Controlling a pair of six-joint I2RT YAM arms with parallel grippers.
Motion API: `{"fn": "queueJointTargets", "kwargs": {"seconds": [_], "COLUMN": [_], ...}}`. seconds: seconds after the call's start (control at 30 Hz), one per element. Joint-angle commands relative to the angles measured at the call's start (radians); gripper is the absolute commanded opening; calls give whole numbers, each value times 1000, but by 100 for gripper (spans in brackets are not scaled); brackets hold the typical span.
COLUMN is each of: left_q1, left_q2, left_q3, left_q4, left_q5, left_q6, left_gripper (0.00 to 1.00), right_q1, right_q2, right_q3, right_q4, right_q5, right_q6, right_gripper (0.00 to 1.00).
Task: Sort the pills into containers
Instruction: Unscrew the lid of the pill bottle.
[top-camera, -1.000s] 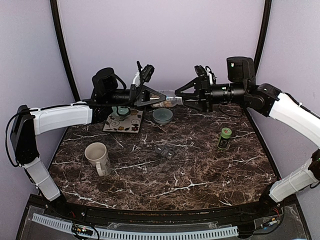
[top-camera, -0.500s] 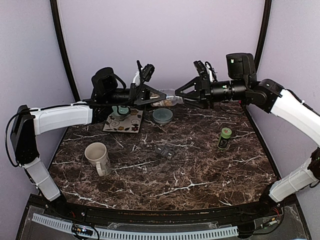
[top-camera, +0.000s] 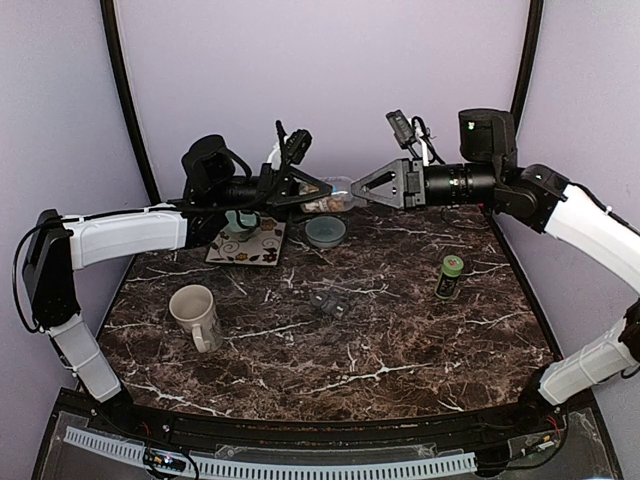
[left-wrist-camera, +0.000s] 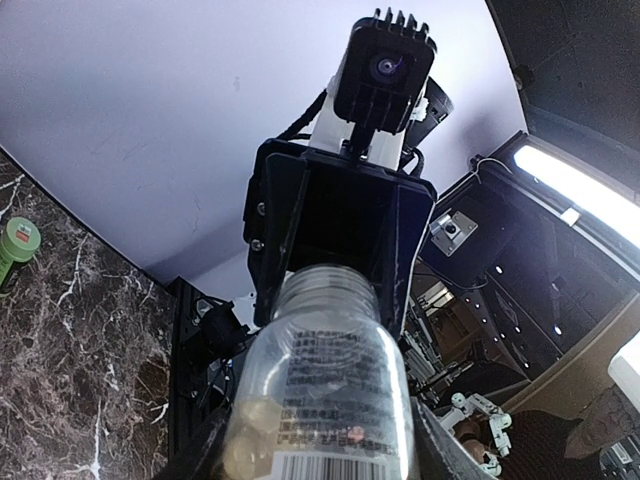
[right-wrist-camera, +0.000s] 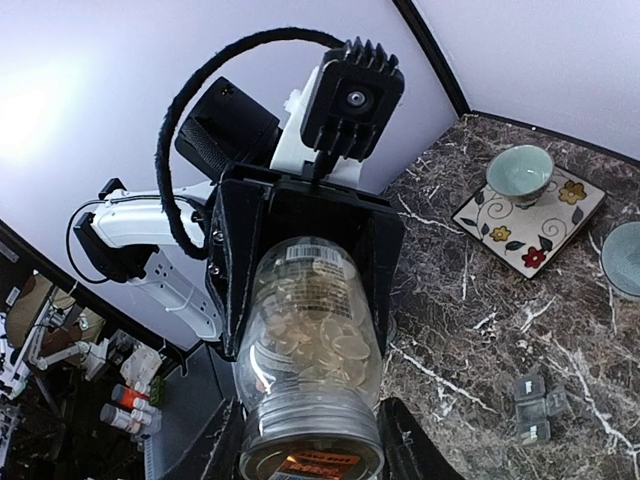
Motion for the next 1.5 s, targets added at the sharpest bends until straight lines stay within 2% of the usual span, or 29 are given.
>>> {"fn": "queueJointTargets", "kwargs": {"seconds": [0.0,0.3,0.9,1.47], "left_q1": [0,-1,7,22], "left_q2": [-22,-23,-19,-45], "left_q3": [32,35,27,-1], "left_q4": [81,77,78,-43], "left_q5": [26,31,21,-46], "left_q6": [-46,-61,-45,73], "left_gripper": [0,0,0,0], "right_q1": [4,-4,-27,-45], "right_q2": [-30,-52,-83,-109], "right_q3": [-41,-86,-123,-162], "right_q4": [59,117,116,118], "right_q5": [-6,-15,-4,31], "right_q6": [-120,-161,-166,-163], "right_gripper": [37,38,38,38]}}
